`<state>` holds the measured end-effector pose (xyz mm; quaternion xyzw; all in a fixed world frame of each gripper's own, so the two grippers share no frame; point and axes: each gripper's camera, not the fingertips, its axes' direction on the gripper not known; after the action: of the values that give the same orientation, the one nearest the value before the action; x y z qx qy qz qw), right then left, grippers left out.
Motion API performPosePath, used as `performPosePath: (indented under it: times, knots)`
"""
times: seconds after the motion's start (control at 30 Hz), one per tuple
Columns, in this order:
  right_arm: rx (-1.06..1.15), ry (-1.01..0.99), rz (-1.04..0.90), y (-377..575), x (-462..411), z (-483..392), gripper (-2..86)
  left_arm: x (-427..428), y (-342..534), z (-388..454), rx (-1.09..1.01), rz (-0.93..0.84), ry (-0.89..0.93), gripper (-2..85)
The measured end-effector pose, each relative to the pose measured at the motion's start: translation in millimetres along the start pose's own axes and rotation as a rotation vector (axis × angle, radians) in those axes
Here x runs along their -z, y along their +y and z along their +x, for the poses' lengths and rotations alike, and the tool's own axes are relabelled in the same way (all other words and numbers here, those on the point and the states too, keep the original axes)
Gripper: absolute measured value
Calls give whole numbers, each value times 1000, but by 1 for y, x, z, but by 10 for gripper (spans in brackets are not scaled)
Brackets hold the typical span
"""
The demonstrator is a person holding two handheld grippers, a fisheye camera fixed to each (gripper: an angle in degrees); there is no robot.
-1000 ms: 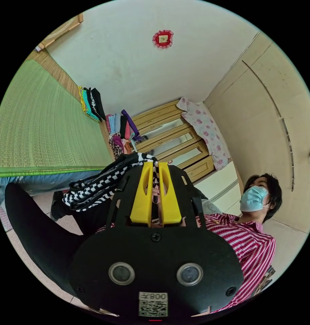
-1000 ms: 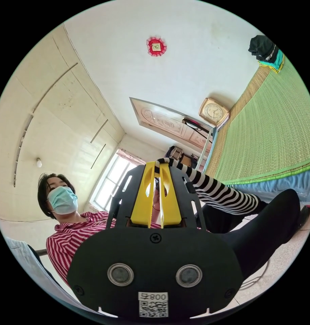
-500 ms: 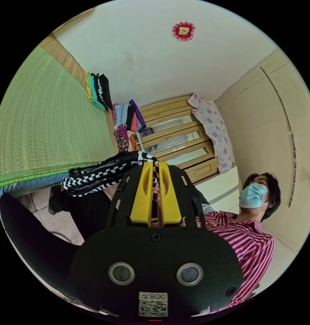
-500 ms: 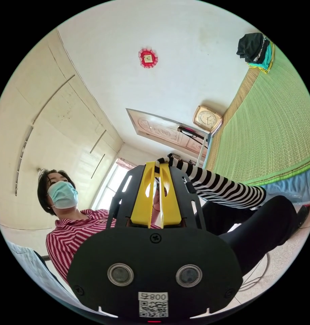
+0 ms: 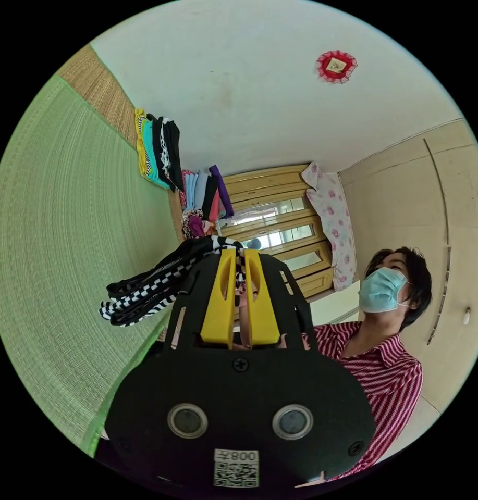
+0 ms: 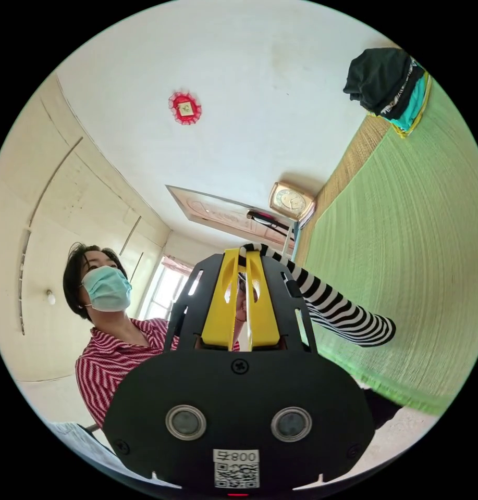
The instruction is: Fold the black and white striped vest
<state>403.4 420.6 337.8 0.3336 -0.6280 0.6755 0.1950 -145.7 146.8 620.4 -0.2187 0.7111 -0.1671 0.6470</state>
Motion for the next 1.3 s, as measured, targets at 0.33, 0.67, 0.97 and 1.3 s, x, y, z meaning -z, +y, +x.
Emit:
performPosePath:
  times: [0.33, 0.67, 0.97, 1.3]
  knots:
    - [130, 62, -28, -373, -73, -85, 16, -82, -317, 1, -307, 105, -164, 27]
    - [127, 345, 26, -486, 22, -177, 18, -274, -452, -96, -409, -40, -306, 27]
    - [-332, 302, 229, -340, 144, 7, 20, -378, -421, -312, -93, -297, -387, 27]
    - [-278, 323, 225, -293, 115, -22, 8, -373, -430, -365, -72, -245, -363, 35]
